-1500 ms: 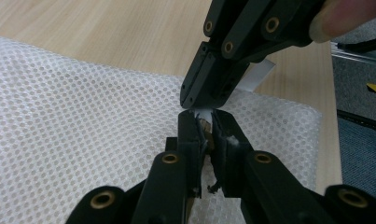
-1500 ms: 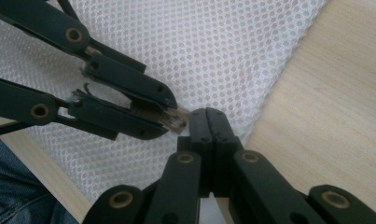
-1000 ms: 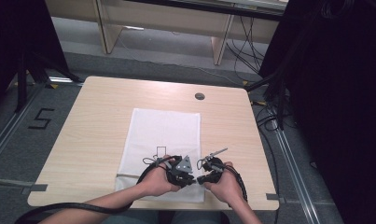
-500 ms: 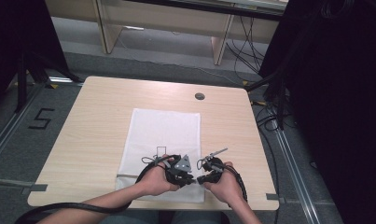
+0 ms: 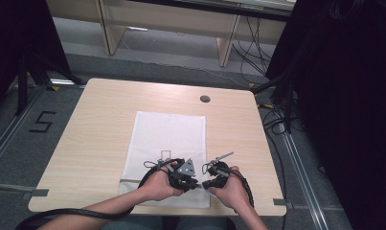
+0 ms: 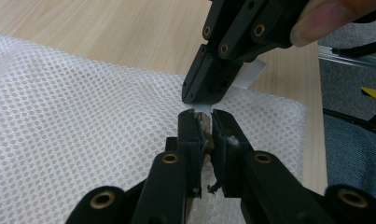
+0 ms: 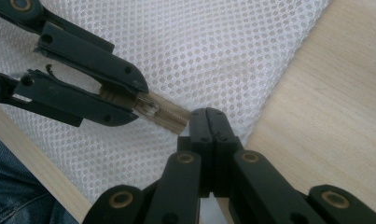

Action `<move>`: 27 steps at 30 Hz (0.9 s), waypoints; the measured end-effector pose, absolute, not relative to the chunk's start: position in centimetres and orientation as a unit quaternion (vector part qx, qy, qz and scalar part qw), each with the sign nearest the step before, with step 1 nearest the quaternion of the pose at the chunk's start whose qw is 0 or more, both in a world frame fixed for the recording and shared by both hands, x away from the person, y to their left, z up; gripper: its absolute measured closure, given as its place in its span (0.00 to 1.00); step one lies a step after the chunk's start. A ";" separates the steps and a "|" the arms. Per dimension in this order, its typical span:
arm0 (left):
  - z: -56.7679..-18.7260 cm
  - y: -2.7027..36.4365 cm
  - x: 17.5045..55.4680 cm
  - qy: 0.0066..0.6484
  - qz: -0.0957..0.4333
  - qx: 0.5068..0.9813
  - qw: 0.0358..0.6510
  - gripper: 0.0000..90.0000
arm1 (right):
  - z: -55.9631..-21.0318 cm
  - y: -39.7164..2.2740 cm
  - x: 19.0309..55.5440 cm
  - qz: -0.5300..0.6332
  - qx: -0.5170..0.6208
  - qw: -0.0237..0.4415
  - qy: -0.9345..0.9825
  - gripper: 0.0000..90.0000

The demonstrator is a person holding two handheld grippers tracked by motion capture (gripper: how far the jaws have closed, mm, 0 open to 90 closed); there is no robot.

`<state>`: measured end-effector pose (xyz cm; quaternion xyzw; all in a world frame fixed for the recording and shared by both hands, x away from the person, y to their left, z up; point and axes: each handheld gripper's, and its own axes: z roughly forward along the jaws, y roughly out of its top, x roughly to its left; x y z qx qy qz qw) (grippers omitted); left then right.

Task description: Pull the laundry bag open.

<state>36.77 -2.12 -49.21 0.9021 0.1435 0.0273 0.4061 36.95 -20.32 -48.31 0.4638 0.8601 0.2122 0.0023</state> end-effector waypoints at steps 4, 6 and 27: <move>-49.1 -2.1 36.8 0.144 0.027 0.902 0.406 0.91 | -48.3 -20.3 37.0 0.216 0.458 0.005 0.862 1.00; -49.1 -2.0 36.8 0.143 0.027 0.901 0.408 0.91 | -48.3 -20.3 36.9 0.212 0.464 0.002 0.860 1.00; -48.6 -1.3 36.8 0.147 0.026 0.900 0.409 0.91 | -48.3 -20.4 37.0 0.213 0.465 0.001 0.859 1.00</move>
